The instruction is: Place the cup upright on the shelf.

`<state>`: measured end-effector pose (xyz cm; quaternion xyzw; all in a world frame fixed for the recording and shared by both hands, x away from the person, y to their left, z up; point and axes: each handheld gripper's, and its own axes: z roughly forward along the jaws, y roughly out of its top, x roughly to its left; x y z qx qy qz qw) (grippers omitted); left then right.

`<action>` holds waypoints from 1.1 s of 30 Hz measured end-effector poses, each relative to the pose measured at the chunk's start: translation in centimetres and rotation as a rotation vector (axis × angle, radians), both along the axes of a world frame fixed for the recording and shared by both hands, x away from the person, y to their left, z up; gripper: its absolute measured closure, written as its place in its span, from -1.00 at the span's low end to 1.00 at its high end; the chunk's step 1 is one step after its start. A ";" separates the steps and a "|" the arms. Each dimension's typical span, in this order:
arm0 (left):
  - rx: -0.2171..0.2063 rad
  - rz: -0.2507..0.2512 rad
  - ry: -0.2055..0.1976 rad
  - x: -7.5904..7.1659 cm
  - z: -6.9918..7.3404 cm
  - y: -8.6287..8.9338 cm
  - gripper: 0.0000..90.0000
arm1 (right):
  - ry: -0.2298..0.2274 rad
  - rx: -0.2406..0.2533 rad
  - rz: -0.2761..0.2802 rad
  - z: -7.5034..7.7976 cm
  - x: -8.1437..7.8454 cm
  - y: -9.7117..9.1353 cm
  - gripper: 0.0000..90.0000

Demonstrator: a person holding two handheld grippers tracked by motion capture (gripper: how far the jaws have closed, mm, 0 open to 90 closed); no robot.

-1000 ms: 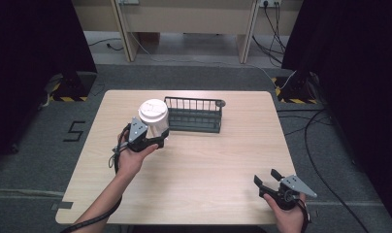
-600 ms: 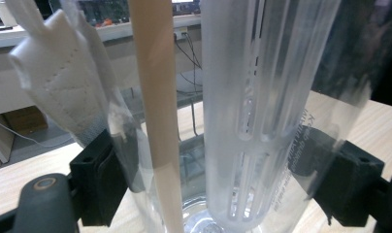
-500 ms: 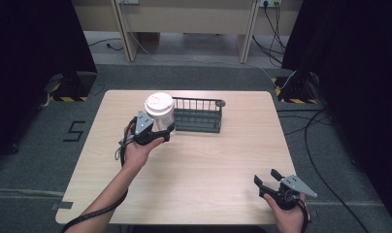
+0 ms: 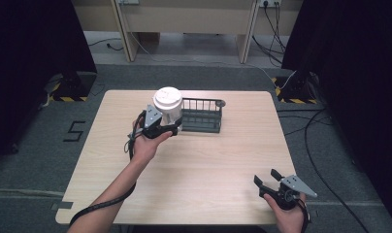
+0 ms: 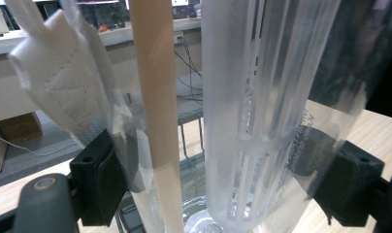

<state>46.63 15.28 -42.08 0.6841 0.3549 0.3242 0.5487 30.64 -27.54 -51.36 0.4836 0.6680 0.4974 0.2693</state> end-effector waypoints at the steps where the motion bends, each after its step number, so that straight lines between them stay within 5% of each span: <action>1: -0.001 0.000 0.001 0.1 0.0 -0.1 -0.61 | 0.001 -0.001 0.000 0.0 0.0 0.0 -0.45; 33: -0.010 0.001 0.004 3.4 1.4 -2.4 -0.61 | -0.001 0.001 0.002 0.0 0.0 0.0 -0.45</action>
